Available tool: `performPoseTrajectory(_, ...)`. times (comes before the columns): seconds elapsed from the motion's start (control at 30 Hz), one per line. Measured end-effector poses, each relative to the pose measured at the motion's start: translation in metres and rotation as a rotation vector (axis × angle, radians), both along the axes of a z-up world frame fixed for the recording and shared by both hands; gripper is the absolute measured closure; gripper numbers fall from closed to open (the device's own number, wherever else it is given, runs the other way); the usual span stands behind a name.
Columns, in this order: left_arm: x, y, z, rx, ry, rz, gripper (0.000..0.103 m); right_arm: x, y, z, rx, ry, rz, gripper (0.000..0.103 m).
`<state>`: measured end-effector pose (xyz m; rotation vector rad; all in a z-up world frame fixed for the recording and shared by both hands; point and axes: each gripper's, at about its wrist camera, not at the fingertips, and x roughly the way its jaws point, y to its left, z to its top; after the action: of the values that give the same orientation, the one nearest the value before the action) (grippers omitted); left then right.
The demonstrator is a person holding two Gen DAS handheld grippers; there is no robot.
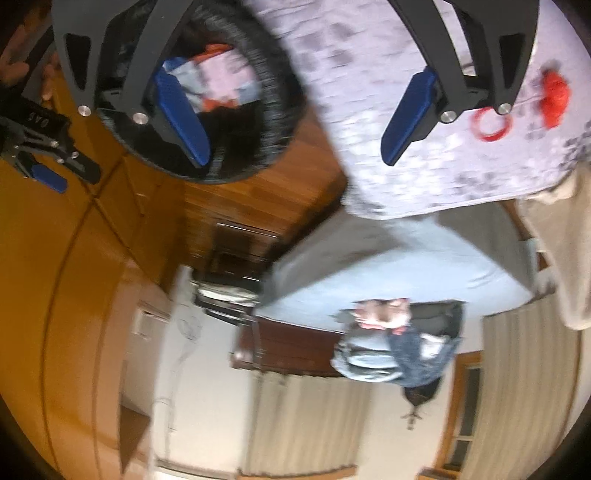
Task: Collect trash
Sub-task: 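Move both open tools back over the white tissues on the bed, then grasp the crumpled white tissue with the left tool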
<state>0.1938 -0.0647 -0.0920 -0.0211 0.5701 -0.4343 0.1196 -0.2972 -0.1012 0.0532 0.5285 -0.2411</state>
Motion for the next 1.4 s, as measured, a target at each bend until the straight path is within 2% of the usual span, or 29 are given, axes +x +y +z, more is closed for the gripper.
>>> performPoseTrajectory(0.23, -0.017, 0.081, -0.014, 0.065, -0.02, 0.171, 0.008, 0.023, 0.062, -0.005, 0.039, 0.004, 0.099, 0.005)
performPoseTrajectory(0.43, -0.029, 0.137, -0.034, 0.128, 0.0, 0.292, 0.008, 0.046, 0.121, -0.017, 0.068, 0.03, 0.191, 0.005)
performPoseTrajectory(0.67, -0.03, 0.186, -0.062, 0.154, 0.055, 0.397, 0.008, 0.068, 0.186, -0.037, 0.059, 0.07, 0.31, 0.005)
performPoseTrajectory(0.87, -0.021, 0.206, -0.093, 0.13, 0.14, 0.432, 0.011, 0.083, 0.208, -0.056, 0.06, 0.106, 0.346, 0.005)
performPoseTrajectory(1.13, -0.008, 0.204, -0.117, 0.128, 0.194, 0.429, 0.018, 0.091, 0.219, -0.071, 0.039, 0.134, 0.367, 0.005)
performPoseTrajectory(1.23, -0.001, 0.203, -0.125, 0.112, 0.224, 0.417, 0.025, 0.094, 0.221, -0.073, 0.042, 0.142, 0.369, 0.005)
performPoseTrajectory(1.3, 0.003, 0.202, -0.129, 0.101, 0.245, 0.396, 0.036, 0.096, 0.222, -0.074, 0.041, 0.145, 0.371, 0.005)
performPoseTrajectory(1.33, 0.006, 0.202, -0.132, 0.092, 0.261, 0.382, 0.049, 0.096, 0.223, -0.075, 0.04, 0.146, 0.373, 0.005)
performPoseTrajectory(1.4, 0.008, 0.205, -0.134, 0.058, 0.278, 0.37, 0.053, 0.097, 0.225, -0.076, 0.035, 0.148, 0.38, 0.005)
